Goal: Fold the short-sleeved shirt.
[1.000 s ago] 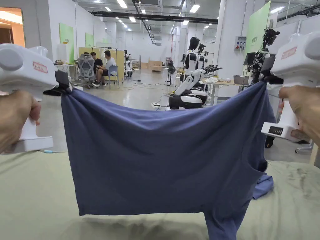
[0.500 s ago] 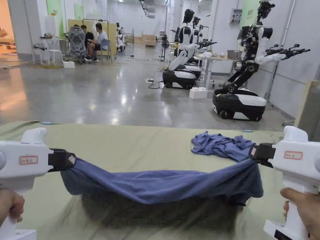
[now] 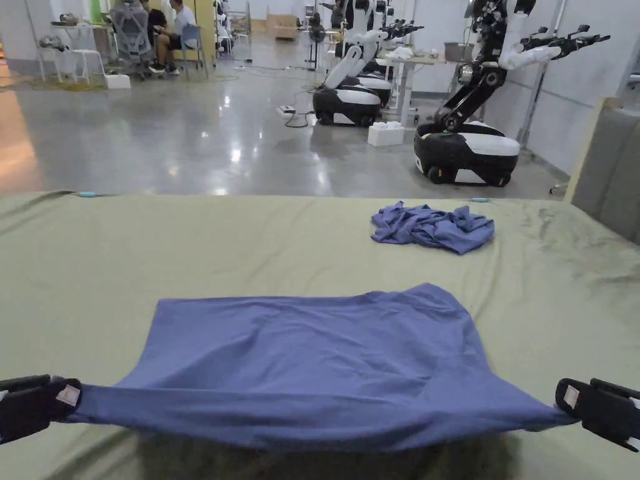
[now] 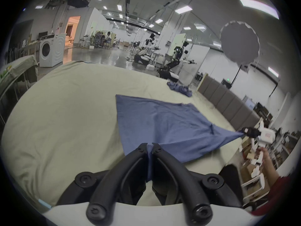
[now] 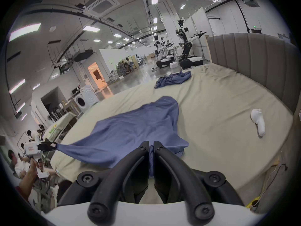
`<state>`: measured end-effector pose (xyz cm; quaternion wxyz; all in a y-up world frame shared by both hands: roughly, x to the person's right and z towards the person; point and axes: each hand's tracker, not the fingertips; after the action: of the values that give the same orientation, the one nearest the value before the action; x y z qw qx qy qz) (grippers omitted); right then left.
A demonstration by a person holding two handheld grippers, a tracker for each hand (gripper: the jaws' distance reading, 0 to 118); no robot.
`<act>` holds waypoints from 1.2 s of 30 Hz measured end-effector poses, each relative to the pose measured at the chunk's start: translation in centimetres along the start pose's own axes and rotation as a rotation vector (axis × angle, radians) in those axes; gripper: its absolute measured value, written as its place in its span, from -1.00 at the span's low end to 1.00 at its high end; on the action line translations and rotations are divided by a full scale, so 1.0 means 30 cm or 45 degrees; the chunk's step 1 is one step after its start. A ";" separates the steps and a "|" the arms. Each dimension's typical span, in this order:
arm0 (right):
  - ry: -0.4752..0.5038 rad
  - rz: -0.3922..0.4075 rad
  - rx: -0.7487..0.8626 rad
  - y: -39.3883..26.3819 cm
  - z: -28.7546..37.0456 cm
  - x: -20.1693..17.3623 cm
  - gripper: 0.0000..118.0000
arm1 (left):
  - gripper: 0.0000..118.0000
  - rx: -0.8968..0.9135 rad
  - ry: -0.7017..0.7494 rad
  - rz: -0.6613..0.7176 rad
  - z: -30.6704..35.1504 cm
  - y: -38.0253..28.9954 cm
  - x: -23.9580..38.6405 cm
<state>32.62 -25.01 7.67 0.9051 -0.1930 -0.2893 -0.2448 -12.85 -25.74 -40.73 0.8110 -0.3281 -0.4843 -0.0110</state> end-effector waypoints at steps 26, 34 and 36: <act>-0.294 0.157 -0.258 -0.337 -0.094 0.083 0.03 | 0.22 -0.269 0.052 0.164 -0.090 -0.311 -0.076; -0.262 0.343 0.511 -0.343 0.334 -0.232 0.57 | 0.53 0.515 0.307 -0.201 0.354 -0.298 0.277; -0.338 0.390 0.468 -0.378 0.360 -0.283 -0.52 | 0.00 0.544 0.224 -0.152 0.403 -0.342 0.317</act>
<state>15.64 -26.03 12.96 0.9056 -0.0972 -0.4123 -0.0211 -20.65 -24.39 -24.02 0.8990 -0.1178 -0.4216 0.0153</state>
